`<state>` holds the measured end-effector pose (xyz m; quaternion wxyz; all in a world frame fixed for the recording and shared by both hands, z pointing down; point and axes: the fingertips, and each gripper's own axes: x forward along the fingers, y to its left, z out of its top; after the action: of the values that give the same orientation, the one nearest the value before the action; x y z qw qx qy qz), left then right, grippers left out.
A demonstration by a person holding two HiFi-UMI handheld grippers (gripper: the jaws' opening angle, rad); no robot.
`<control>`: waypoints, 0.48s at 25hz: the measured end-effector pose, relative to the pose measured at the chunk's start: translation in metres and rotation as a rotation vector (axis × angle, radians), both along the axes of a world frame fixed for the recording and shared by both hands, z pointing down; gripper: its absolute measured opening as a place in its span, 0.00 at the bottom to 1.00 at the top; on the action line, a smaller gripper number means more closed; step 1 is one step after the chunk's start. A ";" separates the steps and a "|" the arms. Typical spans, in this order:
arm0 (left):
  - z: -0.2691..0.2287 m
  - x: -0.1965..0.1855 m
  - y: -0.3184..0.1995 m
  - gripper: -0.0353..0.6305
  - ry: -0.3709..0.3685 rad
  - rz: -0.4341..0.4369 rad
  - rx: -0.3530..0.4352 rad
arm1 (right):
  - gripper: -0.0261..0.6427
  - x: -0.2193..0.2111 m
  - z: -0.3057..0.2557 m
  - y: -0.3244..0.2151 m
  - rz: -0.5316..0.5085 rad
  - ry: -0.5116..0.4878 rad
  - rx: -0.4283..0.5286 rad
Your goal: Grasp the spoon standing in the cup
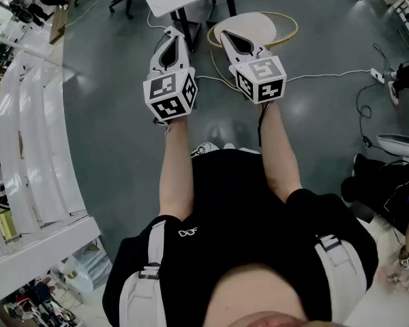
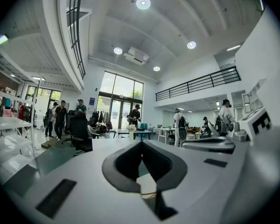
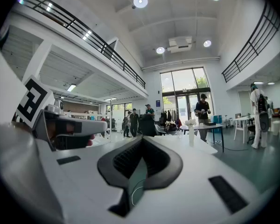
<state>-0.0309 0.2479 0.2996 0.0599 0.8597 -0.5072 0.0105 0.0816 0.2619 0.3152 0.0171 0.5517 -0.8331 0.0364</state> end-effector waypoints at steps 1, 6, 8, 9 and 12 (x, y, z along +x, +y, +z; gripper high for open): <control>0.001 -0.001 -0.002 0.08 -0.004 -0.002 -0.002 | 0.04 -0.001 0.000 -0.002 0.000 -0.002 0.003; 0.006 -0.014 -0.011 0.08 -0.016 -0.020 -0.014 | 0.04 -0.009 0.001 -0.012 0.001 -0.007 0.015; 0.011 -0.023 -0.012 0.08 -0.016 -0.034 -0.023 | 0.04 -0.011 0.001 -0.015 0.024 -0.051 0.025; 0.013 -0.028 -0.013 0.08 -0.016 -0.041 -0.029 | 0.04 -0.009 0.001 -0.017 0.040 -0.086 0.030; 0.019 -0.043 -0.013 0.08 -0.017 -0.064 -0.041 | 0.04 -0.006 0.009 -0.022 0.079 -0.136 0.013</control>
<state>-0.0739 0.2350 0.3185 0.0735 0.8414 -0.5348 0.0263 0.0756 0.2395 0.3240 -0.0446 0.5804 -0.8102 0.0690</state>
